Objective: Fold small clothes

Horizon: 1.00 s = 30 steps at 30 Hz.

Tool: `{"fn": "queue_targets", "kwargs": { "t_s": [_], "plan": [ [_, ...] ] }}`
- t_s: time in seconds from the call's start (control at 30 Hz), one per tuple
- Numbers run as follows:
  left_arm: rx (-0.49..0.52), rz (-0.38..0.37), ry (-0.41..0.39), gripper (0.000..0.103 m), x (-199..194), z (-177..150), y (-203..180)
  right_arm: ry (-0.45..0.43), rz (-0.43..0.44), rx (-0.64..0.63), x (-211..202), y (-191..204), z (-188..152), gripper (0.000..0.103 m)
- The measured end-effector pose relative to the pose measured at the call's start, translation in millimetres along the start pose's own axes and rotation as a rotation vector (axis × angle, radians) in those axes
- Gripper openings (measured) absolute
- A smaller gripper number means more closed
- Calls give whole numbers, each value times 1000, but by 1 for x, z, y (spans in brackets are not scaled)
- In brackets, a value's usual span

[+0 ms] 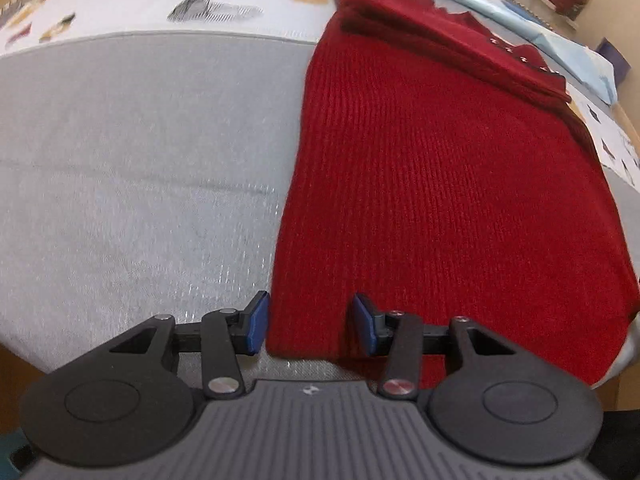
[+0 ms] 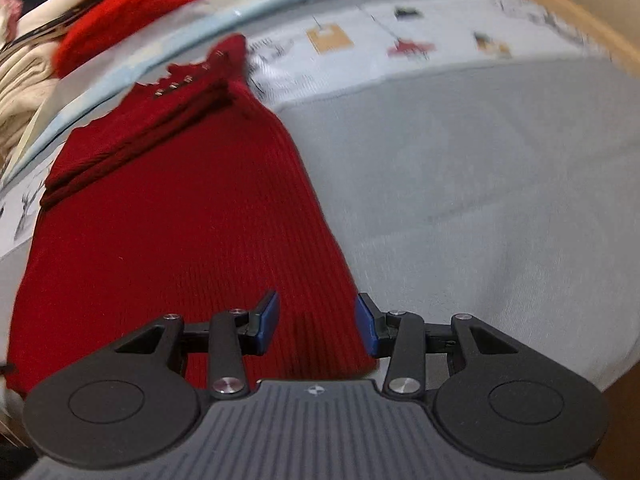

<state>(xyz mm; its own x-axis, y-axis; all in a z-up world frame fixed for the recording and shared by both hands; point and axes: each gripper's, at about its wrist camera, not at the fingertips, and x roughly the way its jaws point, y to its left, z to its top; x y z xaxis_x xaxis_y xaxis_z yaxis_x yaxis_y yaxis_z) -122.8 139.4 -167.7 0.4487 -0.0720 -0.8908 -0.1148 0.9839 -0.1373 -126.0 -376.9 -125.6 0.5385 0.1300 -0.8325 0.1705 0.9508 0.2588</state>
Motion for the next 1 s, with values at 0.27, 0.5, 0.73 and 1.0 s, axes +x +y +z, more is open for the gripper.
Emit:
{"fn": "queue_targets", "kwargs": {
  "t_s": [0.27,0.5,0.73,1.0],
  "plan": [
    [-31,-18,-52,24,-4,-6,1,47,-19,46,22,-9,-5,45],
    [-116,-90,-65,19,-12,-7,13,-17,-4,-1,15,-3,-8,12],
    [-141,-88,-43,21,-7,-6,16,13,1,36,18,-13,-6,20],
    [-97,-66,-56,16,-8,-5,9,8,0,3,22,-5,-3,15]
  ]
}}
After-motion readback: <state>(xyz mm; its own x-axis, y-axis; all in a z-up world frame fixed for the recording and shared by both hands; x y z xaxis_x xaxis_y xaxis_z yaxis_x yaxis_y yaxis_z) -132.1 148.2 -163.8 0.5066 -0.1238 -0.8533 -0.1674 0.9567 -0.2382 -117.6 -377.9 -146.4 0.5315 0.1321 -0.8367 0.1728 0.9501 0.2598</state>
